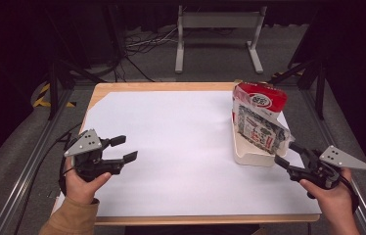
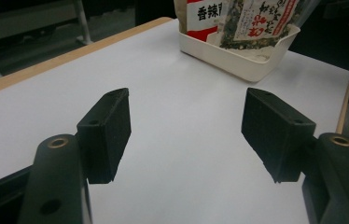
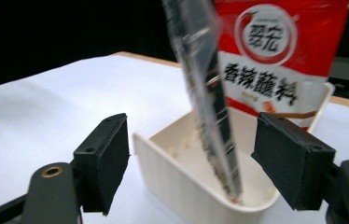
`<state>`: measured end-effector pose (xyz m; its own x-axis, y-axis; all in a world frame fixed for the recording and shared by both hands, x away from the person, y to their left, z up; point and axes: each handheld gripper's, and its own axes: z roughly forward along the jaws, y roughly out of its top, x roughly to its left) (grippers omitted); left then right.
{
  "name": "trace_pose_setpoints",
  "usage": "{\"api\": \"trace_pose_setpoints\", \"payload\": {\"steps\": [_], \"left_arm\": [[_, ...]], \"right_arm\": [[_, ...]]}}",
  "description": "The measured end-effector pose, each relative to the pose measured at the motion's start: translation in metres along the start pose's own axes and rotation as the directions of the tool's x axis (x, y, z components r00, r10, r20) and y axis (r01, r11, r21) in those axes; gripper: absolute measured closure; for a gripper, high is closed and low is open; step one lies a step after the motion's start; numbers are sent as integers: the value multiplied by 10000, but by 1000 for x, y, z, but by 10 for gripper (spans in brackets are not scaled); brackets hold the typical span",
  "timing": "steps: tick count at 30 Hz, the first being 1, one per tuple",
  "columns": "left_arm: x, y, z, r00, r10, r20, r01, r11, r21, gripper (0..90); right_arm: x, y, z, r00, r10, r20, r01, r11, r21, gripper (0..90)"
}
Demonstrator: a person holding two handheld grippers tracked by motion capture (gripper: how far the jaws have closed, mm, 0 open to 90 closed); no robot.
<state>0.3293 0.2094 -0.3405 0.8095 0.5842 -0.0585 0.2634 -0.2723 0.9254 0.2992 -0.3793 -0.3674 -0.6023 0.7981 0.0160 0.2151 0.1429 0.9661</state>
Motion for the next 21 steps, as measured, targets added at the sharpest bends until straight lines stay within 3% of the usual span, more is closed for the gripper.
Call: {"api": "trace_pose_setpoints", "payload": {"steps": [5, 9, 12, 16, 21], "left_arm": [[-2, -13, -6, 10000, -11, 87, 11, 9999, -104, 337], [-1, -22, -9, 9999, -98, 123, 100, 9998, -164, 340], [-2, -34, -11, 9994, -278, 185, 283, 9992, -291, 344], [-2, -49, -12, 9991, -414, 137, 417, 9989, -233, 344], [-1, -63, -12, 9996, -283, -75, 278, 9980, -569, 348]], "right_arm": [[7, -10, 1, 9988, -61, -479, 73, 9997, 241, 251], [9, -18, 2, 9987, -191, -473, 205, 9993, 299, 254], [10, -25, 0, 9990, -10, -455, 16, 9999, 134, 254], [9, -39, -2, 9989, 221, -408, -200, 9984, 523, 265], [8, -54, 2, 9973, 276, -680, -222, 9966, 796, 272]]}}
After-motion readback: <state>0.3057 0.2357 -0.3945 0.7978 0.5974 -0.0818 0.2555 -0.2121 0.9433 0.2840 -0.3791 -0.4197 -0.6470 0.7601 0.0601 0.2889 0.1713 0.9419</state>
